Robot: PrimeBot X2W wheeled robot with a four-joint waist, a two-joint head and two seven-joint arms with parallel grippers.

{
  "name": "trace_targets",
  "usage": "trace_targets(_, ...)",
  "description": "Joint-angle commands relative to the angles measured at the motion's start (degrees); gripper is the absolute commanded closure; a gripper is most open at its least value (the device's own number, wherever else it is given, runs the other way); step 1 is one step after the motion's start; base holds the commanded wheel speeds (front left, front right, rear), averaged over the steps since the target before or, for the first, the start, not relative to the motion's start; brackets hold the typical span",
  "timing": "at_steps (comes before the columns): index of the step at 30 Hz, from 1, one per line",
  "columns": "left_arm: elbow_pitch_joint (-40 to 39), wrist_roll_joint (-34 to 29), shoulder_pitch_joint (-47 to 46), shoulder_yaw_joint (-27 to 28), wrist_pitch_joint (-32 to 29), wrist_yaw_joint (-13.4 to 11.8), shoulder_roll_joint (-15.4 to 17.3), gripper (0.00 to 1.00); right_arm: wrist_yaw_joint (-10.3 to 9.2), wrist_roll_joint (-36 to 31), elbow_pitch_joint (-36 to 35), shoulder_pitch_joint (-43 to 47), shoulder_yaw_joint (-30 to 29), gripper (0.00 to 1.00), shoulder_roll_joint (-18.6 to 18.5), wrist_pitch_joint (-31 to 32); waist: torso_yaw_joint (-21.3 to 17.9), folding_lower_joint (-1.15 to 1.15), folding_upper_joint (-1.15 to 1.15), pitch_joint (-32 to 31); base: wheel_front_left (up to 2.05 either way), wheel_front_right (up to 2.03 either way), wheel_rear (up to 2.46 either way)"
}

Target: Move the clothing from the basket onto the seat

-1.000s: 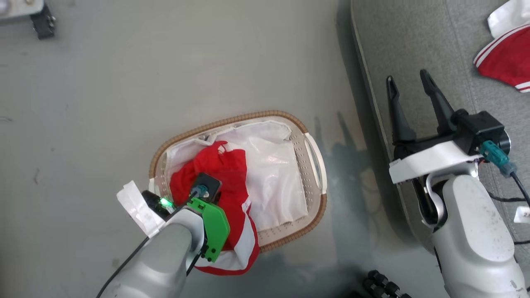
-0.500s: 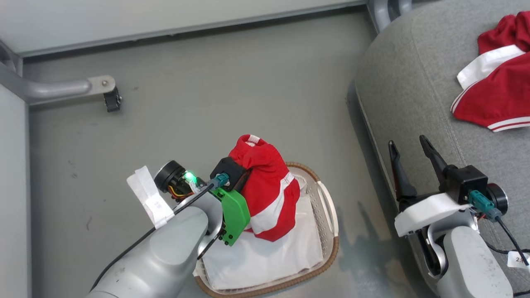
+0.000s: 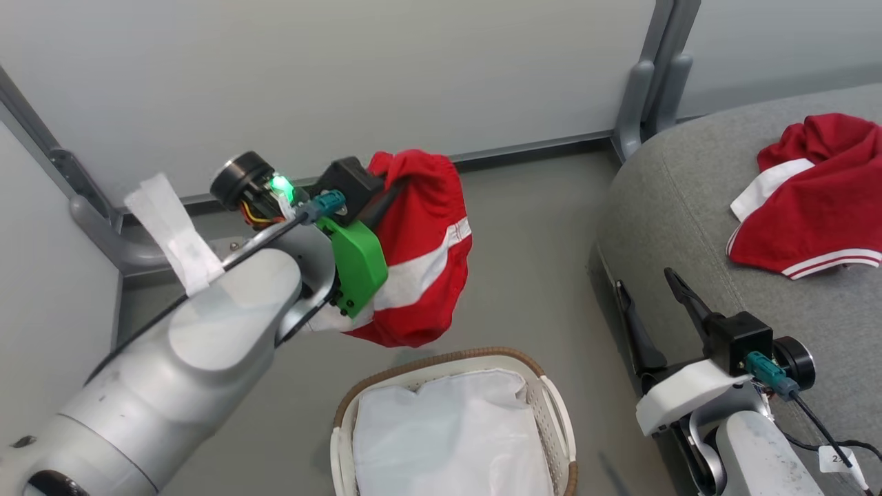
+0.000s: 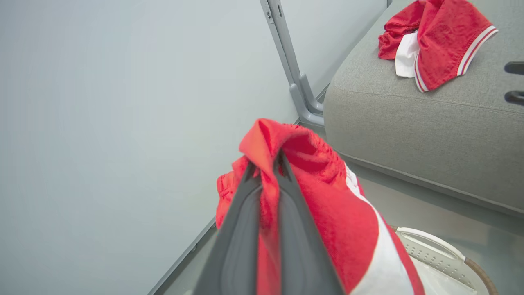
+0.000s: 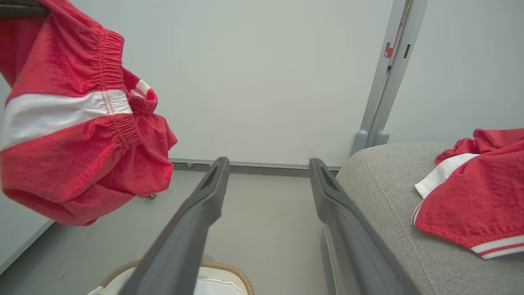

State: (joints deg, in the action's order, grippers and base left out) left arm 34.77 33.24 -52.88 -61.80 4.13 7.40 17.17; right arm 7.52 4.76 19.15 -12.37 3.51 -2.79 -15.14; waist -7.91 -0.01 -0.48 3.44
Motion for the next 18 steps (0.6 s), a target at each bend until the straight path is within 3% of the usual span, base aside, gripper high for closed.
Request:
trace_targets(1,-1.44,0.40,-1.61,0.59,-0.39,-0.29,0.94,1.00,-0.06,-0.02,-0.07,0.60,0.48,0.00,-0.20,-0.02,0.05,0.01,0.48,-2.77,0.00,0.00,0.00)
trace_targets(11,-12.39,0.34,-7.09,3.79,-2.81,-3.14,4.55,1.00,-0.06,-0.87,0.22,-0.67,3.59,0.00,-0.19,-0.02,0.21,0.01,0.48,-3.78,0.00,0.00,0.00)
trace_targets(18,-17.97,1.22,-8.92,4.41,-4.75,-3.84,4.21,1.00,-0.06,-2.86,1.04,-3.91,8.64,0.00,-0.17,-0.02,0.57,0.01,0.48,-3.74,0.00,0.00,0.00)
